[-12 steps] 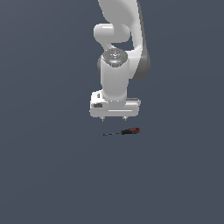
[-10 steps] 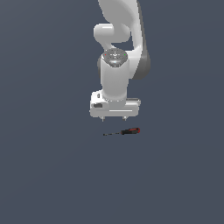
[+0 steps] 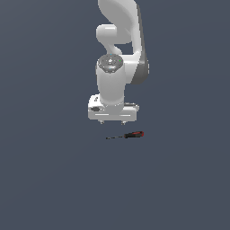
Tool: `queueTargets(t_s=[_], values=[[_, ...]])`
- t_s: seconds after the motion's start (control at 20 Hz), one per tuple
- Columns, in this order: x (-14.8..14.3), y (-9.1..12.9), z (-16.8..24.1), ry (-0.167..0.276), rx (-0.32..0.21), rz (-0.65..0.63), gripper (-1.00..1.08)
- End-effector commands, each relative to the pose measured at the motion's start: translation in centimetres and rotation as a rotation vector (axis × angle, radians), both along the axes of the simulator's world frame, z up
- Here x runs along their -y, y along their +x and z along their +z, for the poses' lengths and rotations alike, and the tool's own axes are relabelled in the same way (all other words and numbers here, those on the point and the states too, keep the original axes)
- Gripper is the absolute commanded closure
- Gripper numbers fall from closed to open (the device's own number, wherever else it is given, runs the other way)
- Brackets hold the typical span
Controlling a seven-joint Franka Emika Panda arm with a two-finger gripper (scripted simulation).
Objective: Pick up the object and move it to a goal position.
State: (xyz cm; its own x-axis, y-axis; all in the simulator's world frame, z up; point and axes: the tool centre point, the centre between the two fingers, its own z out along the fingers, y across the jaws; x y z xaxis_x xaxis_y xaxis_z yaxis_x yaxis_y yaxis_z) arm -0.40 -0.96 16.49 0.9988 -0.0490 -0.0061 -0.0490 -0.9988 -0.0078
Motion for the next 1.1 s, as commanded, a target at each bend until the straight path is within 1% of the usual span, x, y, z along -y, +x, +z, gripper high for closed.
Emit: queueTargets(t_s=[0.0,0.25,0.5,0.75,1.05], values=[[0.2,0.0,-0.1,0.0,-0.001,-0.003,-0.92],[0.0,0.0,-0.1,0.001,0.0,-0.014,-0.92],[-0.3,0.0,-0.5,0.002,-0.001,-0.06,-0.92],[-0.7,0.0,-1.1,0.004,-0.002,-0.136,-0.92],[-1.5,0.0,-2.1,0.006,-0.005,-0.269,-0.92]])
